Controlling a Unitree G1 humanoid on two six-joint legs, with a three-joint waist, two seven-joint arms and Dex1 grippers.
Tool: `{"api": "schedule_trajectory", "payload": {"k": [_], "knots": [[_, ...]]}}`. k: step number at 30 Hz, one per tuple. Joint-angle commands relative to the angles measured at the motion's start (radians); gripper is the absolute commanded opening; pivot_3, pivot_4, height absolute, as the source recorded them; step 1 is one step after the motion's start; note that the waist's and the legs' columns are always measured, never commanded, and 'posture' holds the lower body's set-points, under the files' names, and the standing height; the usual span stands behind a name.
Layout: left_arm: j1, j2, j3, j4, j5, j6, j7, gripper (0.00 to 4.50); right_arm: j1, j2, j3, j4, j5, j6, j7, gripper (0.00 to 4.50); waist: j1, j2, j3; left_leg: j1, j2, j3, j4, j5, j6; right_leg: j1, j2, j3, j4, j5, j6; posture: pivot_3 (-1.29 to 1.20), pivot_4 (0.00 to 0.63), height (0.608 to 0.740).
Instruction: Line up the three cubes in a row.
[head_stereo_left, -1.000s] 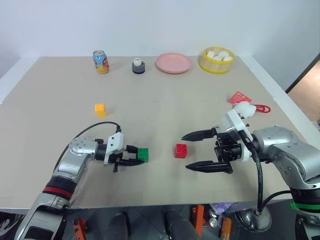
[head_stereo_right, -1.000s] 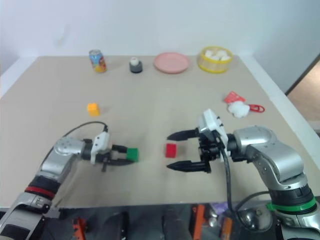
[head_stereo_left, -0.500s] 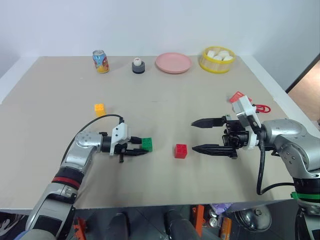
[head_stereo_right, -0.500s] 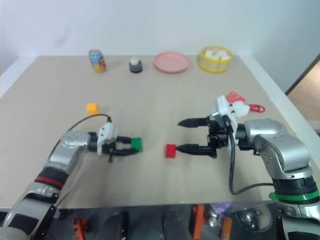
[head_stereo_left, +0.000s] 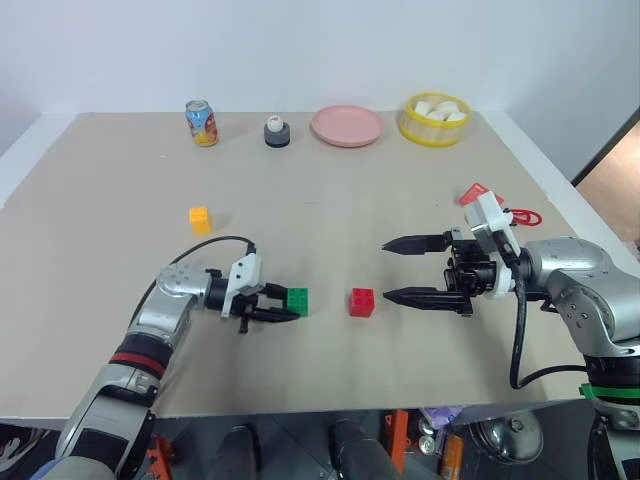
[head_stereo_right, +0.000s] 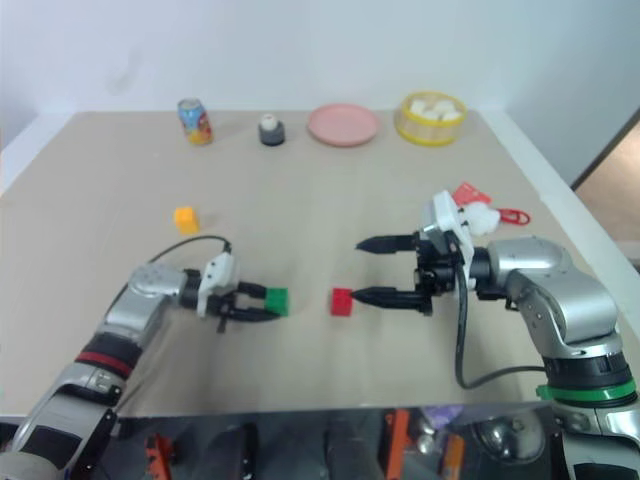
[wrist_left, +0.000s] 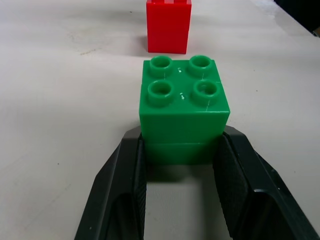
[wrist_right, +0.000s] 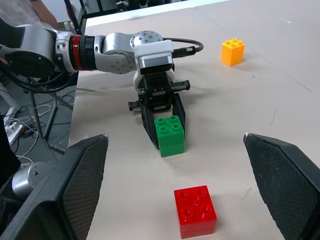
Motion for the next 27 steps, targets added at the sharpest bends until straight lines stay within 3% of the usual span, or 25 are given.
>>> {"api": "schedule_trajectory", "payload": {"k": [1,18,19,25,27], "knots": [[-0.034,-0.016,-0.002,0.033,0.014,-0.018,0.007,1.29,-0.006,-0.001,-0.024,-0.035,0.014,-0.007,-0.004,4.50,0.000,0.000,0.000,0.000,0.000,0.000,0.000,0.000,0.000,0.000,0.000,0.000,0.000,0.000,0.000,0.00,0.150,0.740],[-0.053,-0.059,-0.003,0.054,0.028,-0.017,-0.004,1.29,-0.012,0.004,-0.017,-0.033,0.005,-0.009,-0.022,4.50,0.002,0.000,0.000,0.000,-0.002,-0.002,0.003,0.000,0.000,0.003,-0.001,0.000,0.000,0.000,0.001,0.00,0.150,0.740],[-0.050,-0.055,-0.002,0.042,0.016,0.013,-0.018,2.35,-0.013,0.005,-0.016,-0.030,0.004,-0.011,-0.022,4.50,0.002,0.000,0.000,0.000,-0.002,-0.002,0.003,0.000,0.000,0.003,-0.001,0.000,0.000,0.000,0.001,0.00,0.150,0.740],[-0.029,-0.054,0.018,-0.004,0.007,0.021,0.010,4.35,-0.022,0.010,-0.012,-0.019,-0.002,-0.014,-0.022,4.50,0.001,0.000,0.000,0.000,-0.002,-0.002,0.003,0.000,0.000,0.002,-0.001,0.000,0.000,0.000,0.001,0.00,0.150,0.740],[-0.020,-0.052,0.027,-0.022,0.003,0.020,0.025,4.46,-0.028,0.012,-0.010,-0.015,-0.003,-0.014,-0.021,4.50,0.001,0.000,0.000,0.000,-0.002,-0.002,0.003,0.000,0.000,0.002,-0.001,0.000,0.000,0.000,0.001,0.00,0.150,0.740]]}}
